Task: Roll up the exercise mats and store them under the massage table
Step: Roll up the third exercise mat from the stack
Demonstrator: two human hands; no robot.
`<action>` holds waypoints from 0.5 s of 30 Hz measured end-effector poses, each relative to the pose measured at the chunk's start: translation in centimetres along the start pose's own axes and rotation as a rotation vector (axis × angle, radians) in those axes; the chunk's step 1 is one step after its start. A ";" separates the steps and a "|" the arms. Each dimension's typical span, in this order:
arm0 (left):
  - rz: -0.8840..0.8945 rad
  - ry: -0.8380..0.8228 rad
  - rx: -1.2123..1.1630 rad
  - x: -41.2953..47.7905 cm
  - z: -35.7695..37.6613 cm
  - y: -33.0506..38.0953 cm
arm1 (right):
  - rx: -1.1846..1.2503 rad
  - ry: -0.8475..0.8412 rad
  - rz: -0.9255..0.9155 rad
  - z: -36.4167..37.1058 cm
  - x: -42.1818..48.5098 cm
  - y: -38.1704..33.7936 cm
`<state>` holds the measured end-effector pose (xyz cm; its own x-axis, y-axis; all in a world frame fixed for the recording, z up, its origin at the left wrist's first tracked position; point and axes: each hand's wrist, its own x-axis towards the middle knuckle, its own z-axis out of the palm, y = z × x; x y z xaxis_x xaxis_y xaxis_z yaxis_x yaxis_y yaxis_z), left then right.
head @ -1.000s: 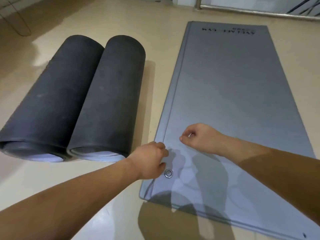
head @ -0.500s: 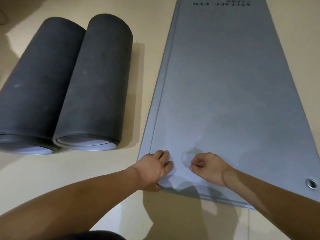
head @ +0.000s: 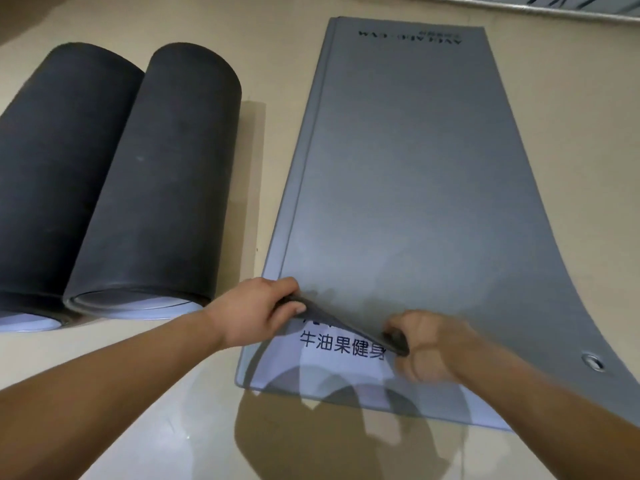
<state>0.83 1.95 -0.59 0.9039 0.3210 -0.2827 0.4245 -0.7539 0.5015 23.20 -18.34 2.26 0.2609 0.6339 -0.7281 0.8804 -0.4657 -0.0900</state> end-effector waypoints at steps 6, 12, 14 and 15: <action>-0.212 0.095 -0.287 0.7 -2.0 0.9 | -0.079 0.052 0.155 0.1 -3.9 5.5; -0.292 -0.146 -0.506 0.2 -6.1 3.7 | 0.002 -0.135 0.091 -6.6 -6.6 7.8; -0.354 -0.326 -0.555 0.3 -8.2 4.7 | 0.011 -0.262 0.076 -9.5 -7.4 7.9; -0.395 -0.382 -0.600 0.4 -8.9 4.9 | 0.061 -0.338 0.069 -10.5 -7.5 7.9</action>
<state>3.71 3.51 9.06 0.6475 0.1991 -0.7356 0.7620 -0.1561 0.6285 32.34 -20.24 14.14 0.1637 0.3642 -0.9168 0.8372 -0.5429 -0.0662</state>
